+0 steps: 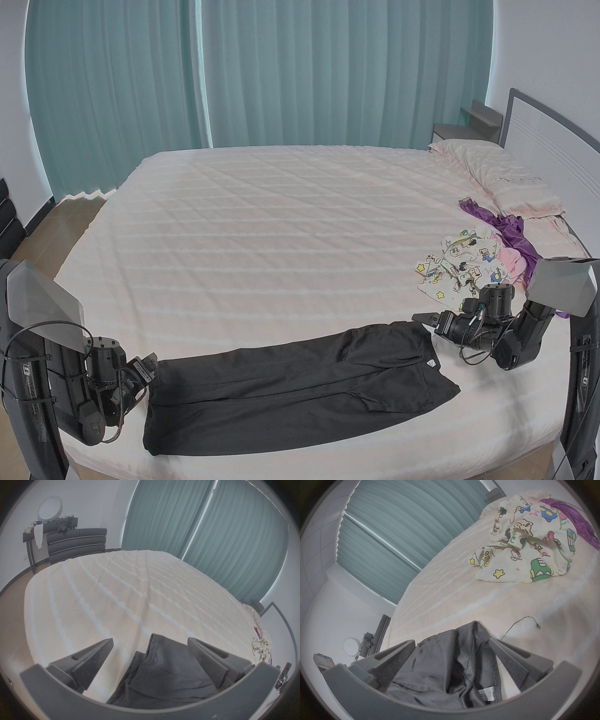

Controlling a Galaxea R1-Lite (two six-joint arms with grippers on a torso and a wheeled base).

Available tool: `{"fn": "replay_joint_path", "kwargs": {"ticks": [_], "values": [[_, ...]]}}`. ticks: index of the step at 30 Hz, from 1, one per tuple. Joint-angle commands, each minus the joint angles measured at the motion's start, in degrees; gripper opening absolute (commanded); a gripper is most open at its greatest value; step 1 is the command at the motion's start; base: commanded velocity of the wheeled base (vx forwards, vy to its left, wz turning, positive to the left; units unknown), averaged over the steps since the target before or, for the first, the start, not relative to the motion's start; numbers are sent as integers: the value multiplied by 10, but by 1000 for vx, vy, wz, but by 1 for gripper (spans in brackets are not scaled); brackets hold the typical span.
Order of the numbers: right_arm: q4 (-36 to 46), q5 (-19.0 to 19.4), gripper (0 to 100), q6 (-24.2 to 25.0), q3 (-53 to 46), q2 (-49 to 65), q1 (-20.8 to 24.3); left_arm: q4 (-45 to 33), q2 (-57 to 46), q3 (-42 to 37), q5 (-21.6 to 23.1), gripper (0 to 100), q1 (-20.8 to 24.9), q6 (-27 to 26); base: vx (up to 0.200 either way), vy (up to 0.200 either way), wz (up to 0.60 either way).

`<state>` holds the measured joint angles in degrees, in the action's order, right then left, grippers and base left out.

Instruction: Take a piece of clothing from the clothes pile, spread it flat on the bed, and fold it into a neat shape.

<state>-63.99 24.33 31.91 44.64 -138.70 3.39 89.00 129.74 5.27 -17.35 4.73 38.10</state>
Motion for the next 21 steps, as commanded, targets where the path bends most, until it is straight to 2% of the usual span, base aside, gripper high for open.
{"fn": "replay_joint_path", "kwargs": {"ticks": [1,4,5,8,12,14,15,16,21], "values": [[0,0,100,0,-1,0,0,9,9,4,-1,100,-1,0,0,200,0],[0,0,100,0,-1,0,0,9,9,4,2,100,-1,0,0,200,0],[0,0,100,0,-2,0,0,9,4,8,17,100,0,0,0,200,0],[0,0,100,0,-1,-1,0,9,-7,11,52,100,-1,1,0,0,0],[0,0,100,0,-3,-1,1,9,-9,19,130,100,-11,3,0,0,0],[0,0,100,0,-3,-1,1,9,-9,19,130,100,-11,3,0,0,0],[0,0,100,0,-2,-3,2,7,6,40,167,100,-14,5,0,0,0],[0,0,100,1,-2,-3,4,7,16,52,181,100,-14,5,0,0,0],[0,0,100,1,-3,-4,6,3,59,122,203,100,-14,1,0,0,0]]}}
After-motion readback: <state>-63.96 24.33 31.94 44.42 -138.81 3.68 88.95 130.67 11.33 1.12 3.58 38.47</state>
